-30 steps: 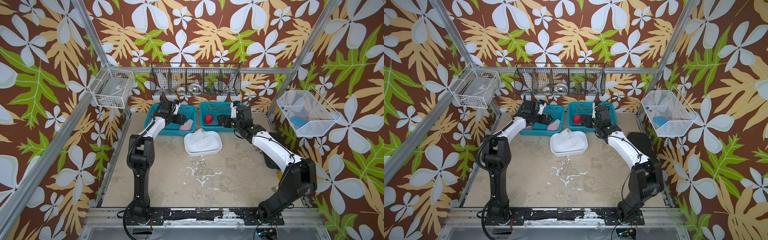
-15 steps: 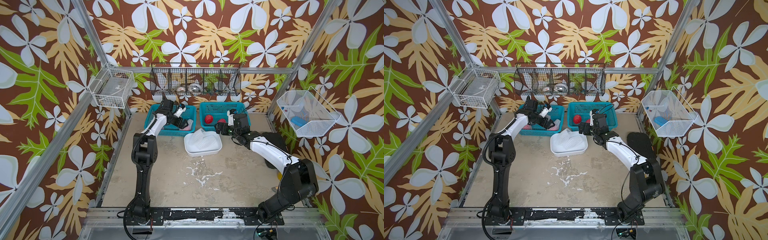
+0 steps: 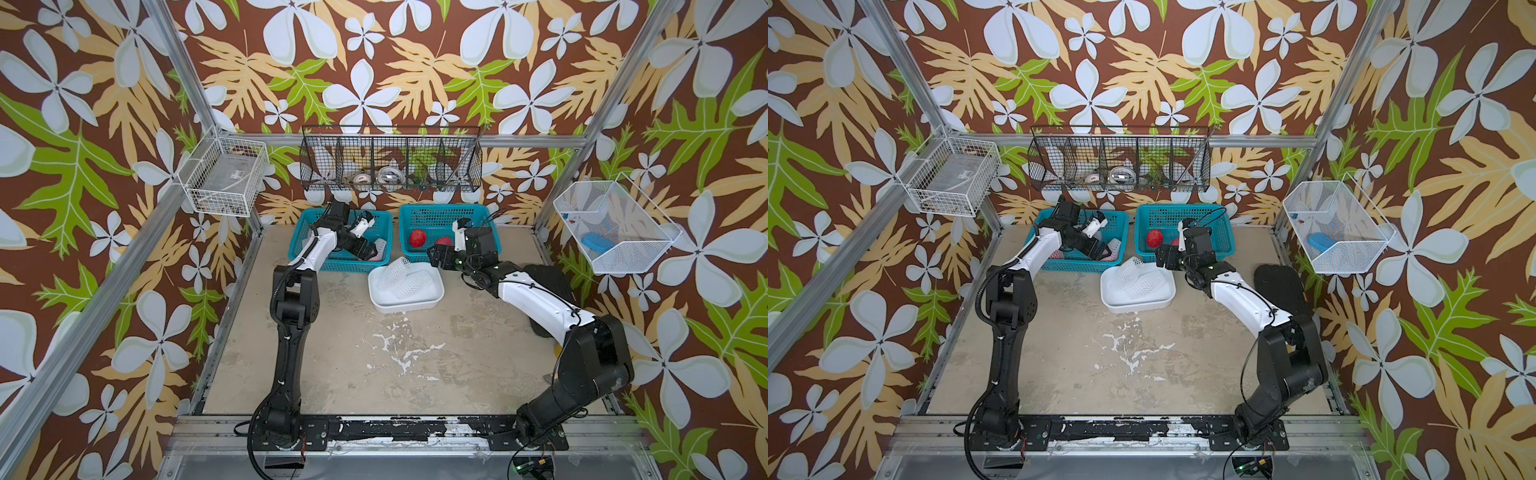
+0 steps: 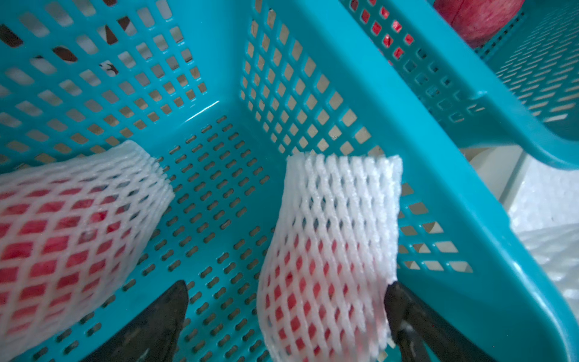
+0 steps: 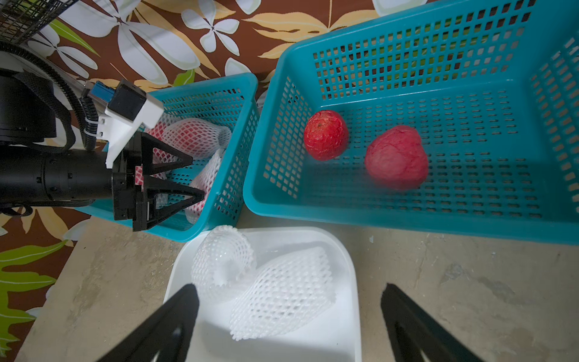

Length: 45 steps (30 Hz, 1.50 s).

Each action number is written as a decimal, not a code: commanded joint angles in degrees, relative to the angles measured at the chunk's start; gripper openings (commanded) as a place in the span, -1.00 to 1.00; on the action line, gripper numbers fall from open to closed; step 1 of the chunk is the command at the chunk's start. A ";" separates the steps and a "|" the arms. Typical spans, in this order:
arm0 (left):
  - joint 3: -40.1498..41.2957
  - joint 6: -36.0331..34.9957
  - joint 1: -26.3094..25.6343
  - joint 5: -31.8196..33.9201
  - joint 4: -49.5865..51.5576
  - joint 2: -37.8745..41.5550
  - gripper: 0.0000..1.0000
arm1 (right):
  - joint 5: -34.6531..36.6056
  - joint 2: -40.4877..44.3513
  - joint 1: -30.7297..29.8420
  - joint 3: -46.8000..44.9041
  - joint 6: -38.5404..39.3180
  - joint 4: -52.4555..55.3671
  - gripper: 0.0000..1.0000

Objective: Remove foam nets from apples
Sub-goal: Pick up the apple from the basket.

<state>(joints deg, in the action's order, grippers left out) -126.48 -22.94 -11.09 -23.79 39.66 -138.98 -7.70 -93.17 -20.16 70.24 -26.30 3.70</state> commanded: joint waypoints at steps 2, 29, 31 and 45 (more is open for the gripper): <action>-0.94 -1.14 -0.17 2.08 1.19 -1.34 1.00 | -0.21 -0.82 -0.02 0.81 -0.06 -0.81 0.87; -7.63 -5.70 -1.15 0.62 9.22 -6.00 1.00 | -0.12 -5.38 -0.05 5.47 -0.50 0.95 0.85; -7.65 -6.07 -1.20 0.62 10.34 -6.76 1.00 | -0.05 -5.61 -0.02 5.94 -0.46 1.03 0.84; -6.46 -5.16 -1.21 6.98 8.58 -6.12 0.51 | 0.73 -6.83 0.03 8.00 -0.84 2.24 0.83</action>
<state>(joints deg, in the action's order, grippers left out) -133.38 -27.29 -12.32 -19.31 48.45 -146.30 -7.64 -99.77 -20.16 77.54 -26.76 5.63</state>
